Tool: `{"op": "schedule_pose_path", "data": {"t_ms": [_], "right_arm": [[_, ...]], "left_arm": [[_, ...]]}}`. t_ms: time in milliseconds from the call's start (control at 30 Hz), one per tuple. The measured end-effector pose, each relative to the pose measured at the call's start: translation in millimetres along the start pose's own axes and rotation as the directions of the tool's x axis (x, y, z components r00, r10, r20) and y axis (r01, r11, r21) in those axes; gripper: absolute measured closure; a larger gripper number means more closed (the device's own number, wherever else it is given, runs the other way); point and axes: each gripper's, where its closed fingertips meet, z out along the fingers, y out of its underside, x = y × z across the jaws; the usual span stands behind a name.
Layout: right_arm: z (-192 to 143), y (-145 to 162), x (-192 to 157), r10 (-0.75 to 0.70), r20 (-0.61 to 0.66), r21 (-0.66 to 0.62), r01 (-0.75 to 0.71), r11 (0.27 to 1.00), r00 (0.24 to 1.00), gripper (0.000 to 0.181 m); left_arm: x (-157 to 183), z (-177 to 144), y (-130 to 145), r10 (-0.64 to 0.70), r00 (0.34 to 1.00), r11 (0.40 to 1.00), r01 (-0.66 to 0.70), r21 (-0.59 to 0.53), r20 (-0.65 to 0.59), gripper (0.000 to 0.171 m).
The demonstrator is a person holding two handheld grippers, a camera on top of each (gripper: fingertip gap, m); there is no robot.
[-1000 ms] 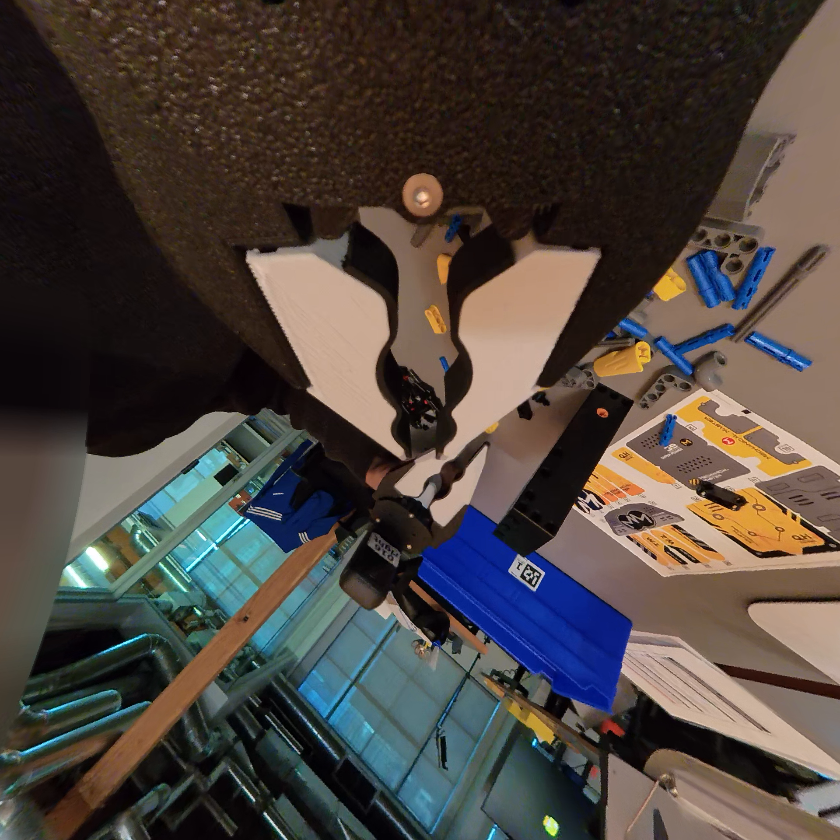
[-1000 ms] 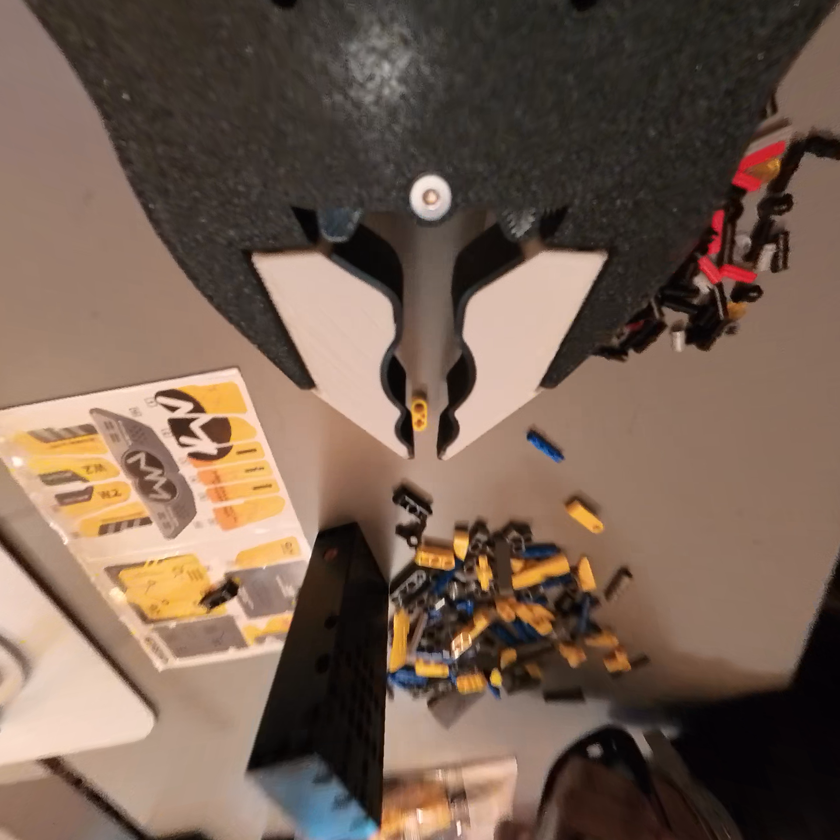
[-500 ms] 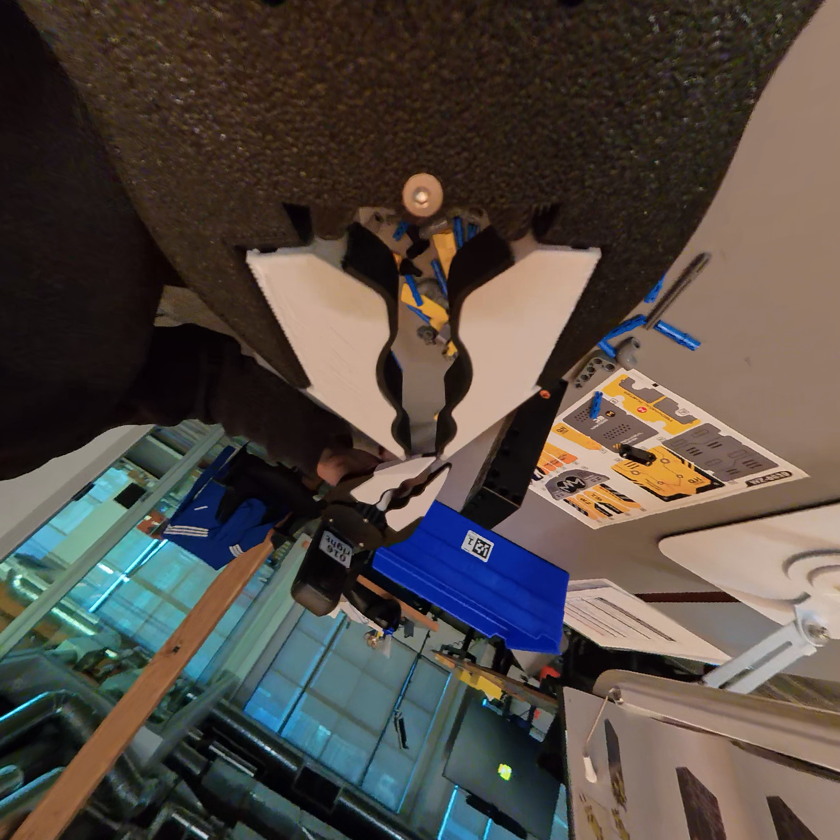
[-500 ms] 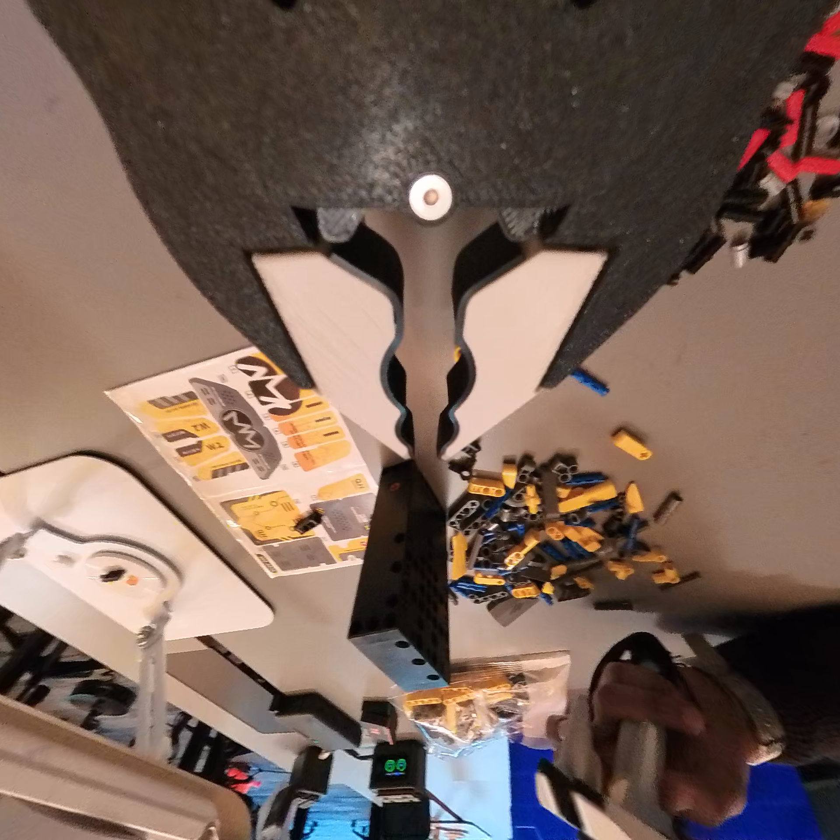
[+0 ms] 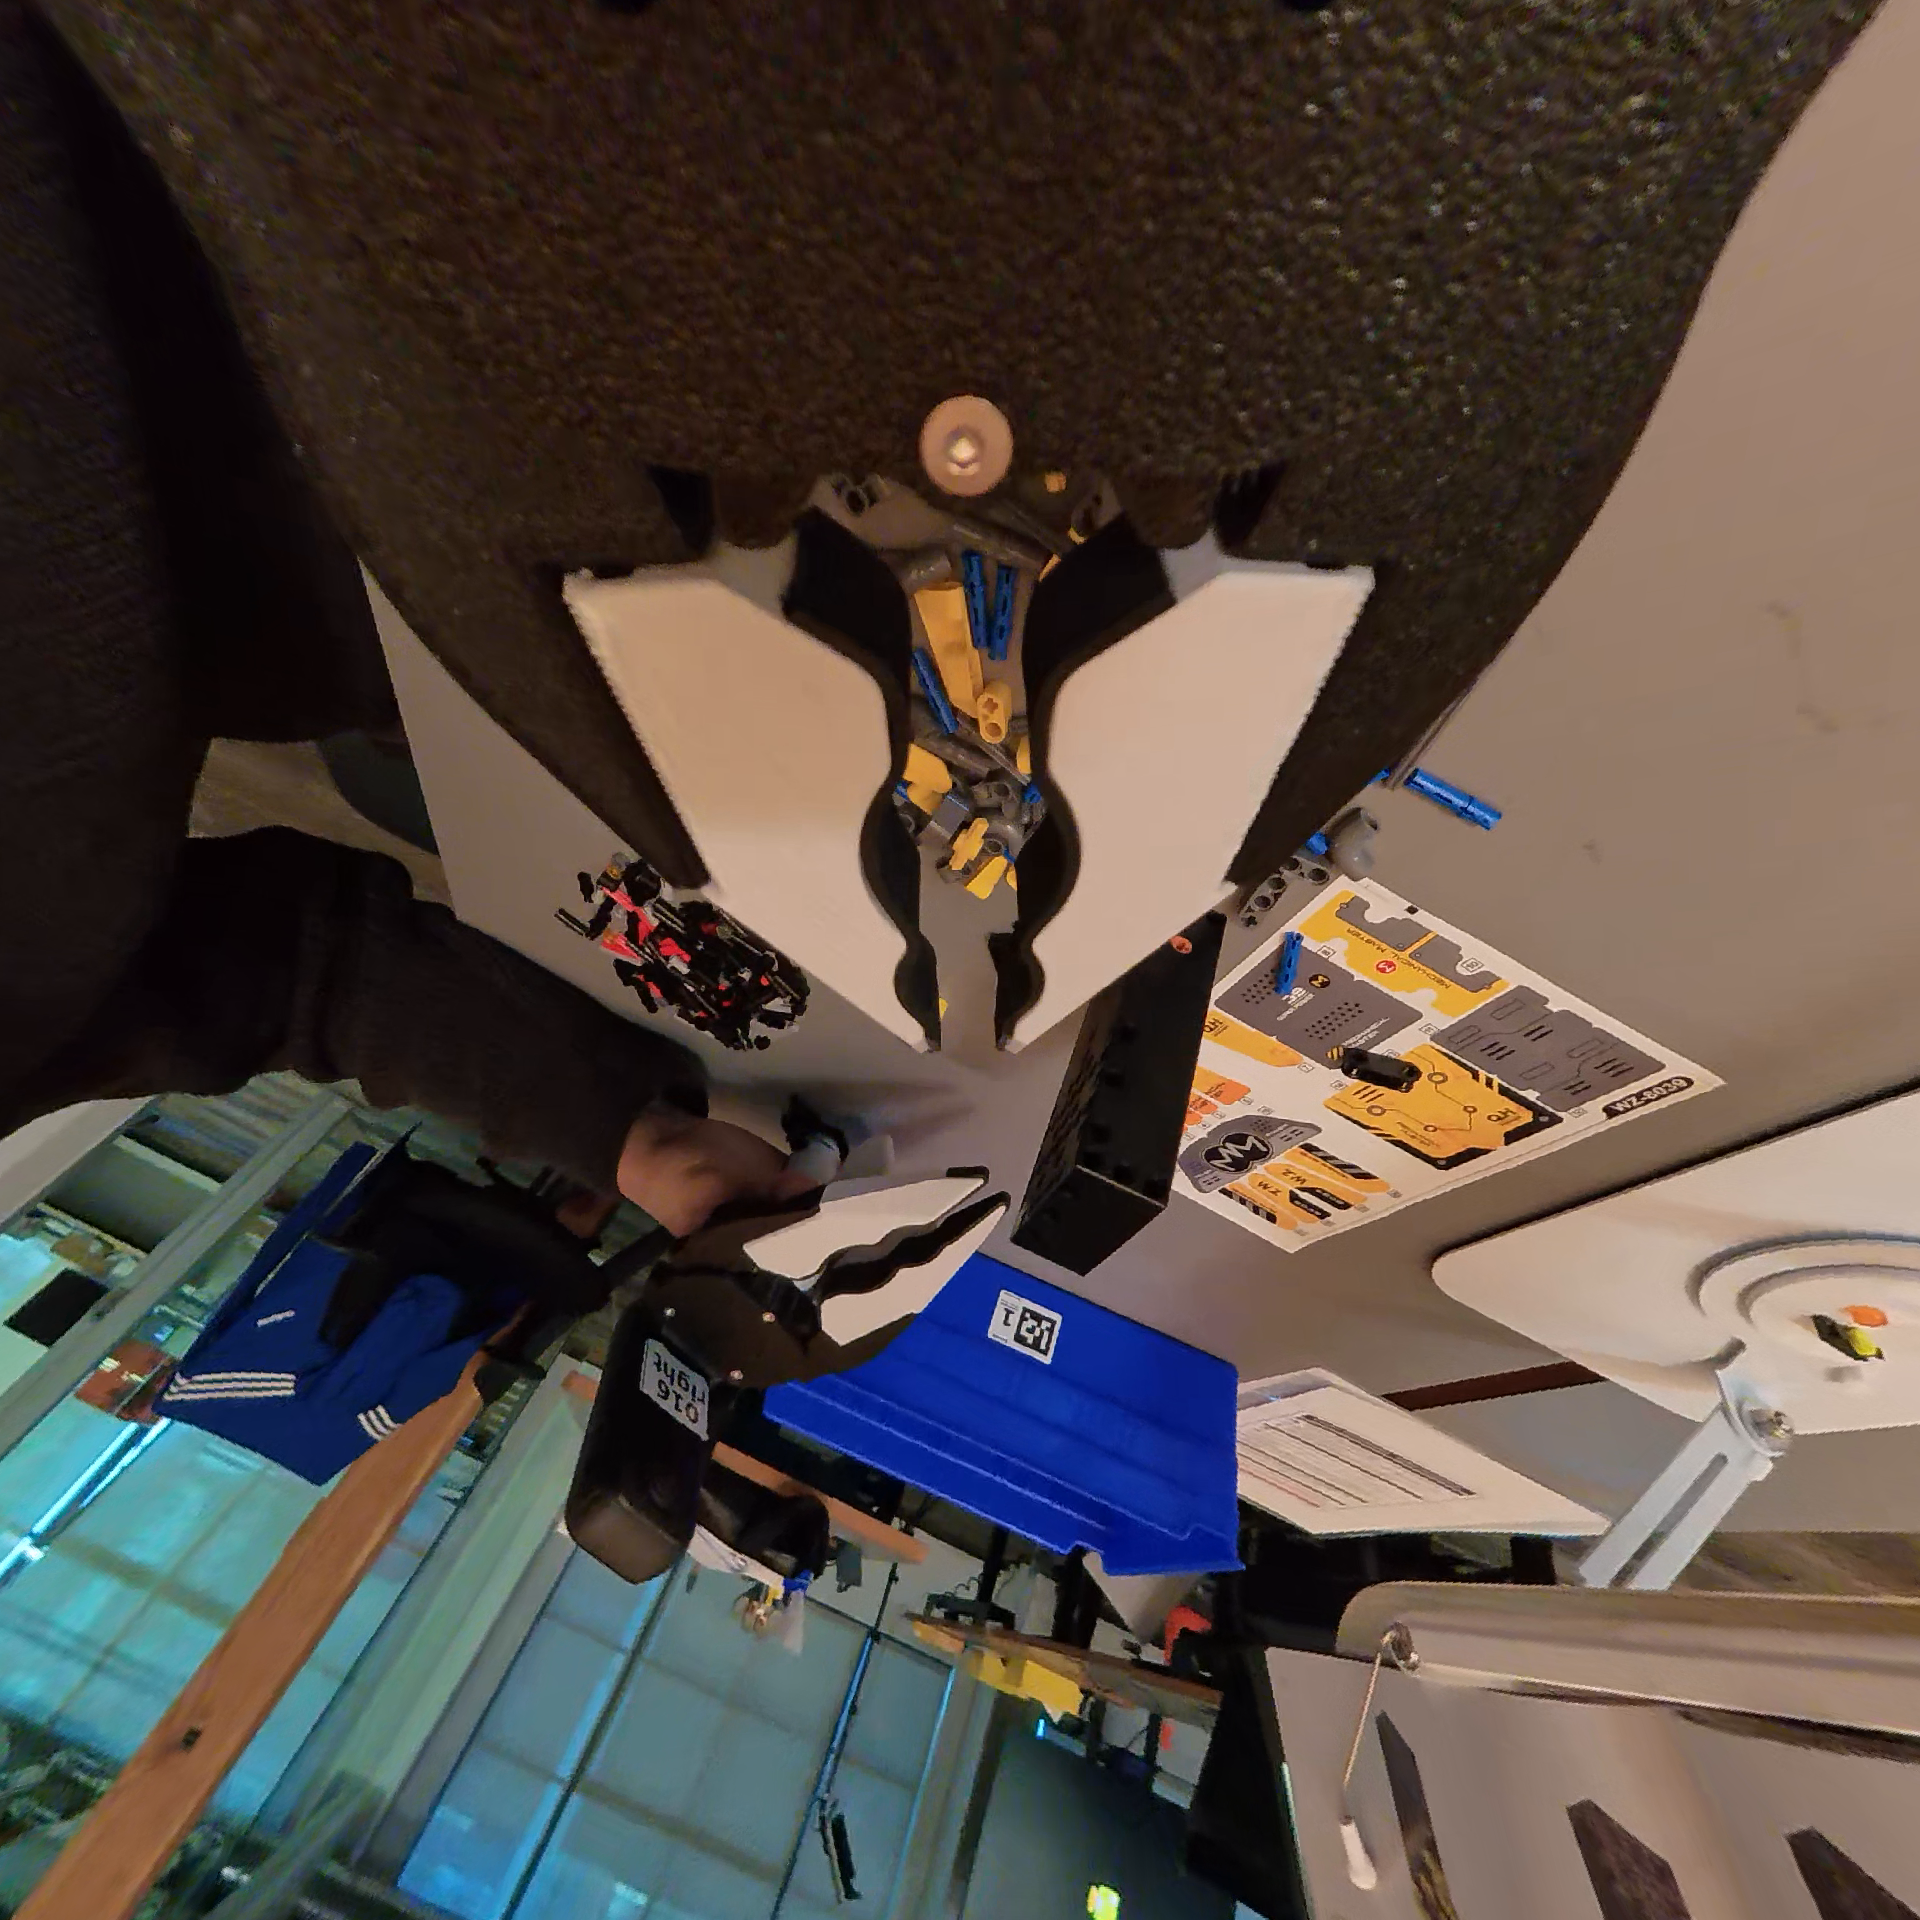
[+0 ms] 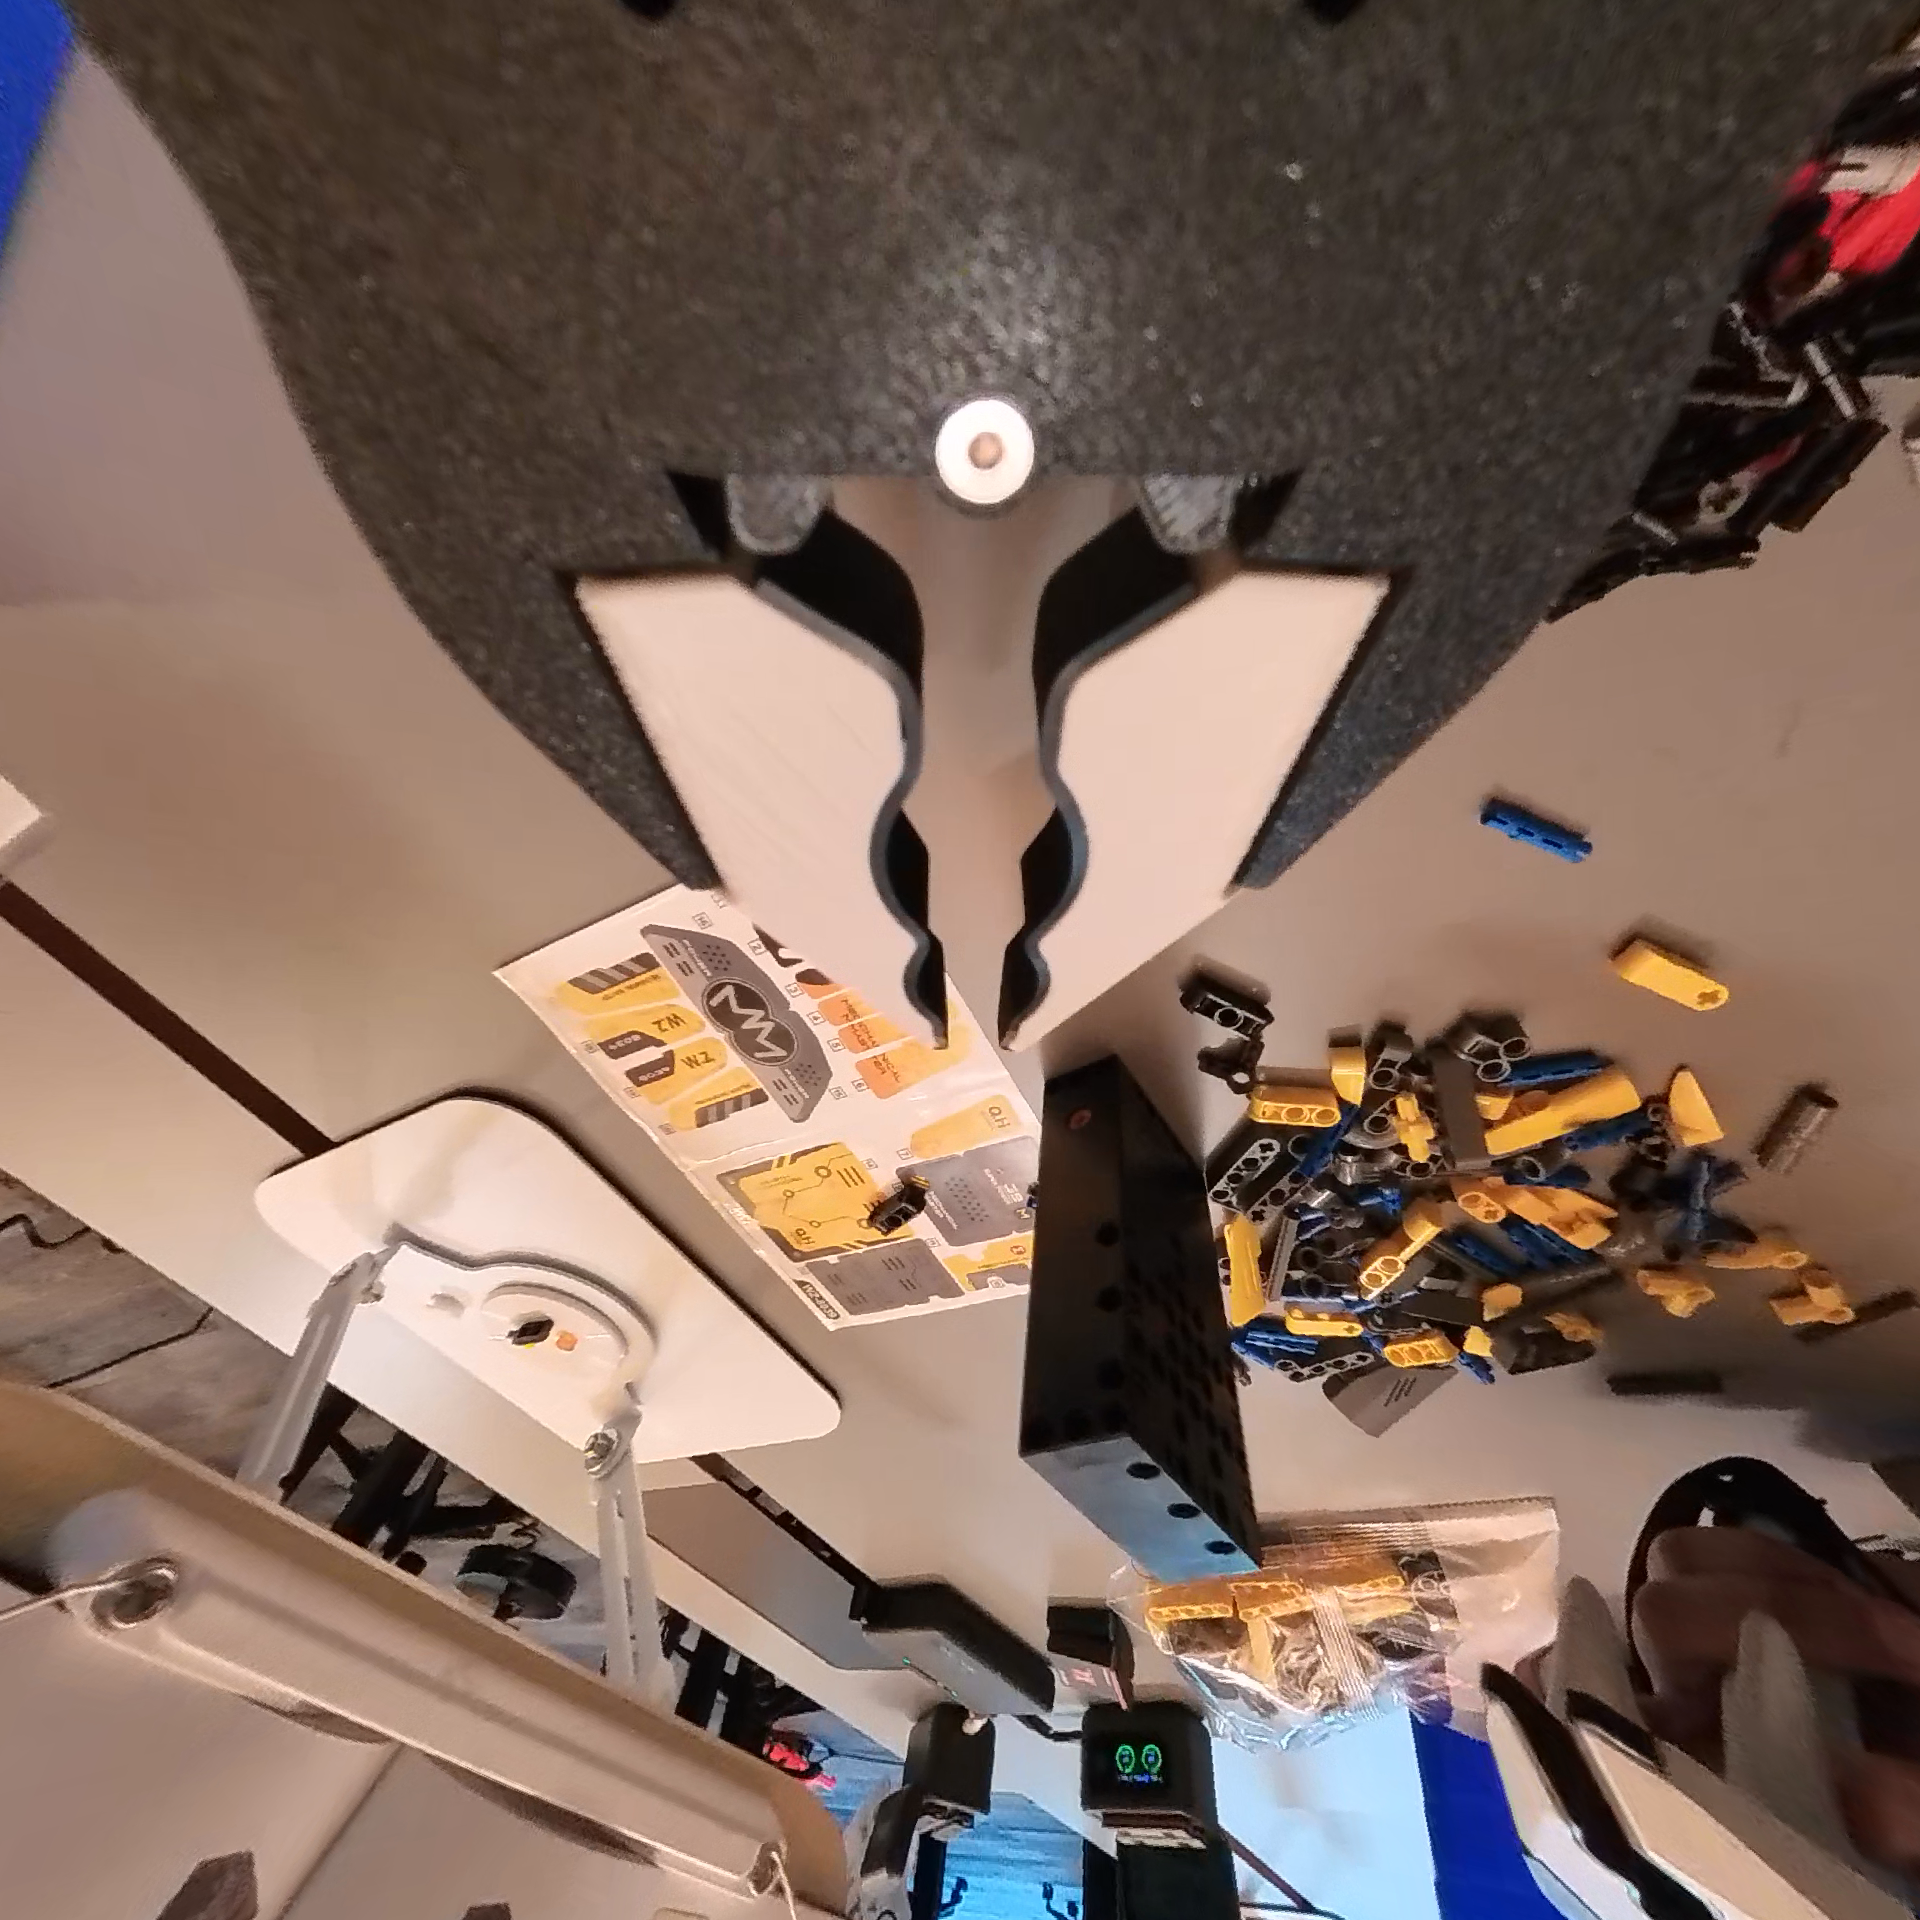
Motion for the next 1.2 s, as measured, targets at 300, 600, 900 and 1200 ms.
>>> {"op": "schedule_pose_path", "data": {"t_ms": [300, 600, 900, 1200], "right_arm": [[5.0, 11.0, -4.9, 0.041, 0.053, -0.038, -0.039, 0.999, 0.998, 0.172], [7.8, 15.7, -6.8, 0.045, 0.065, -0.068, -0.041, 0.997, 0.997, 0.173], [10.8, 21.3, -11.5, 0.034, 0.085, -0.108, -0.024, 0.994, 0.996, 0.181], [10.2, 20.7, -13.3, 0.04, 0.103, -0.104, -0.029, 0.994, 0.994, 0.181]], "left_arm": [[4.6, 6.4, 7.8, -0.047, 0.998, 0.998, 0.045, -0.037, -0.039, 0.162], [9.6, 15.3, 18.1, -0.06, 0.997, 0.996, 0.056, -0.075, -0.055, 0.162], [6.8, 18.0, 35.9, 0.077, 0.997, 0.978, -0.076, -0.193, -0.004, 0.162], [1.6, 23.5, 55.7, 0.154, 0.988, 0.947, -0.14, -0.289, 0.024, 0.163]]}}
